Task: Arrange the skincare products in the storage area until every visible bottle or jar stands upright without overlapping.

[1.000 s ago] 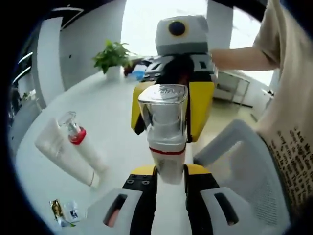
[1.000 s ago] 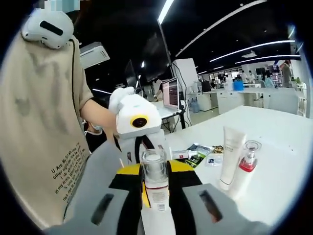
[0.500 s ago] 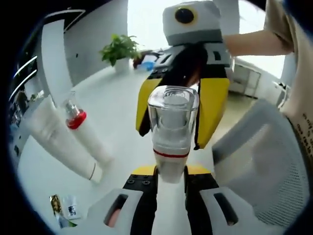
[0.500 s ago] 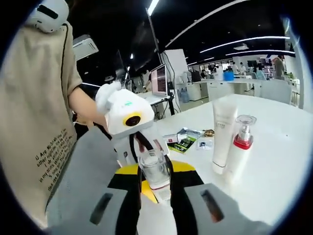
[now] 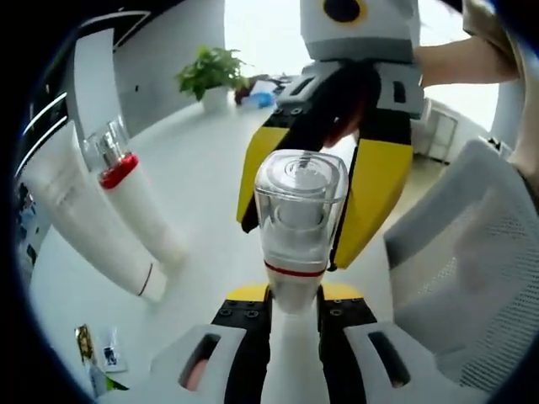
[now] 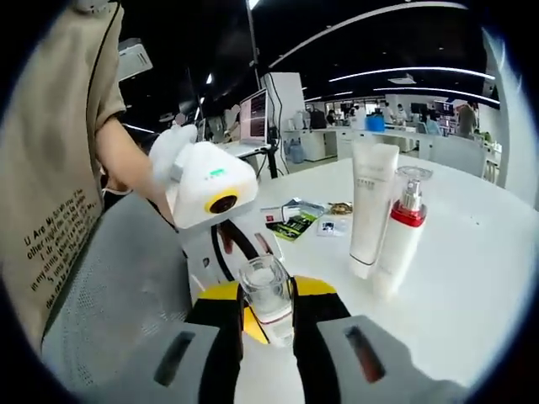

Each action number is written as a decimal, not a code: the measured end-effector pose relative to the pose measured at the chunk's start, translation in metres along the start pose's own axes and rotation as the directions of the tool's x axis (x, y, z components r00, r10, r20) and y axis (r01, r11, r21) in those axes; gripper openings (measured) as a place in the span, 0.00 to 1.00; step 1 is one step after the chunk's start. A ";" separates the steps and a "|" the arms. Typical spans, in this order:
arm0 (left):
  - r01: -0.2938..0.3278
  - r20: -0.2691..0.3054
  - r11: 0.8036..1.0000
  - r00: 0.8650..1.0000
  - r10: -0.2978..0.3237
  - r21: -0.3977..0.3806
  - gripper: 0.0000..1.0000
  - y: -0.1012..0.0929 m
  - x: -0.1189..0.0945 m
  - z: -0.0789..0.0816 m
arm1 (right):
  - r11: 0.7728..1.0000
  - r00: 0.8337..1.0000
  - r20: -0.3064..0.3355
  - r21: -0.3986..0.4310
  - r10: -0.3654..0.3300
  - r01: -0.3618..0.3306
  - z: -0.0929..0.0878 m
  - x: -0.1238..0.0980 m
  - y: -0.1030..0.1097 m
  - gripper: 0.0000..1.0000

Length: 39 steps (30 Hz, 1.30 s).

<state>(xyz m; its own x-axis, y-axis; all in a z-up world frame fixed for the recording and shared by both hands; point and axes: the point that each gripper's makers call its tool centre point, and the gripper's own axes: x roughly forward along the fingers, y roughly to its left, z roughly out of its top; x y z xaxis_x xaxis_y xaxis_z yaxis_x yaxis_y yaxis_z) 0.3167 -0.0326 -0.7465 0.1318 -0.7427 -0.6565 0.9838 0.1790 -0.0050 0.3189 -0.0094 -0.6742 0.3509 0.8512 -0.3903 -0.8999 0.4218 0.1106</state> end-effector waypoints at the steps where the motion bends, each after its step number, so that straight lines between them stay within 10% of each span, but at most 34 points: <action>1: 0.001 0.001 1.000 1.000 -0.001 -0.002 0.17 0.000 0.000 0.000 | 1.000 1.000 0.000 0.000 -0.006 0.006 0.000 0.000 0.000 0.21; 39: 0.005 0.041 1.000 0.999 -0.005 0.011 0.17 0.034 0.017 0.002 | 0.957 0.957 0.008 0.030 -0.290 0.290 -0.011 0.012 -0.048 0.22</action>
<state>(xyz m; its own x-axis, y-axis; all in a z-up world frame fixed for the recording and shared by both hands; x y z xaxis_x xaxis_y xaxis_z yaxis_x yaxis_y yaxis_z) 0.3523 -0.0405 -0.7565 0.1315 -0.7695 -0.6250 0.9857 0.1684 0.0000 0.3635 -0.0224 -0.6941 0.5991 0.6948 -0.3979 -0.7514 0.6596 0.0205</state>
